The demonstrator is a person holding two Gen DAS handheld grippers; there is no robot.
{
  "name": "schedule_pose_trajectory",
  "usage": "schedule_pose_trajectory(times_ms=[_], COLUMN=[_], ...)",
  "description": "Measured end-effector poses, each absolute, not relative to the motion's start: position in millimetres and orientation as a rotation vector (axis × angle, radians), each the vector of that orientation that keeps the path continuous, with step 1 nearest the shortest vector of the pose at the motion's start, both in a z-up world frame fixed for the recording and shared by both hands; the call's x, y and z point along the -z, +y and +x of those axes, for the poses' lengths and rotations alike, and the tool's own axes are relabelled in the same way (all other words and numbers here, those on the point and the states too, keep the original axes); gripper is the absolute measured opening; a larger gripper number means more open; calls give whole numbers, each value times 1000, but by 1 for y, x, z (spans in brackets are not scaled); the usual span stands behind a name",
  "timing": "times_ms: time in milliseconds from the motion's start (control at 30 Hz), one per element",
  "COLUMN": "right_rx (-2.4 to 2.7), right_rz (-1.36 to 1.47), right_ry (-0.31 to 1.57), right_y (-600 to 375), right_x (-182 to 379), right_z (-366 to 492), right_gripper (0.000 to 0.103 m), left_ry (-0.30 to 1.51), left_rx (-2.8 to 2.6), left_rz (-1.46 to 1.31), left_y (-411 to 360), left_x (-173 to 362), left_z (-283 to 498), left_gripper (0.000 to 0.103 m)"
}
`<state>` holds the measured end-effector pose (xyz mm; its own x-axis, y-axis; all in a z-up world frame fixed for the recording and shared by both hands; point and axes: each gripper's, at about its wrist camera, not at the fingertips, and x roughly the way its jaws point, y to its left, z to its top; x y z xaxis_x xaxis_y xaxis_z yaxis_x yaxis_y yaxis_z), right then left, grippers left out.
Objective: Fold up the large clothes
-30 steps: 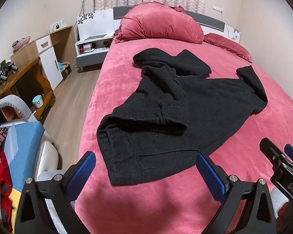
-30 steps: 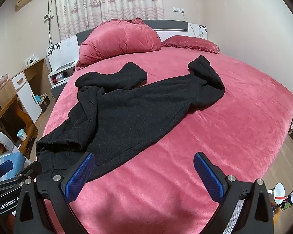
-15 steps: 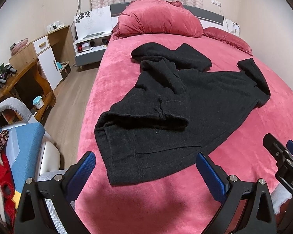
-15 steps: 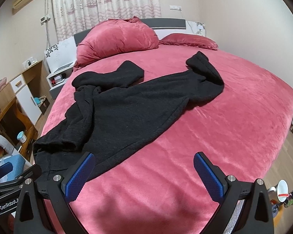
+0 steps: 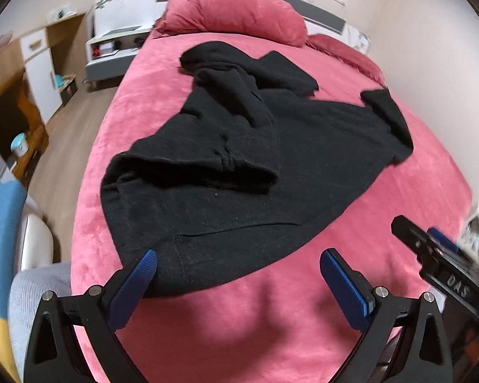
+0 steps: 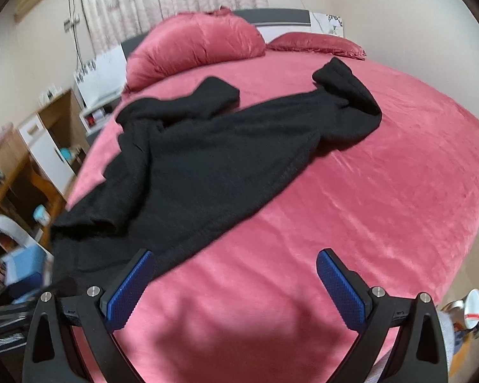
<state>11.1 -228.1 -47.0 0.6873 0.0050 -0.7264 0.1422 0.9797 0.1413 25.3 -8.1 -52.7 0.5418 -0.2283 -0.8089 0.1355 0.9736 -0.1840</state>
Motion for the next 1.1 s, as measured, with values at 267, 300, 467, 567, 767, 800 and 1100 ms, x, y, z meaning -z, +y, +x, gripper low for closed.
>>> schedule_pose_trajectory(times_ms=[267,300,467,567,767,800,1100], right_rx=[117,131,204,245,223,225,336], right_rz=[187,207,228,219,312,335,475], right_ry=[934,941,927,901,842,834,799], right_y=[-282,-296,-347,-370,-428,-437,-518], right_x=[82,85,84,79,75,74,69], right_z=[37,41,58,67,103,110,192], right_gripper=[90,89,84,83,79,77,76], left_ry=[961,959,975,931,859,861,794], left_rx=[174,162,233,273,327,335,336], left_rz=[153,171,154,167,359,385,429], left_y=[-27,-29,-37,-44,-66,-68,-56], left_x=[67,67,69,68,81,85,100], left_z=[30,33,47,51,61,62,63], left_gripper=[103,103,93,92,64,60,81])
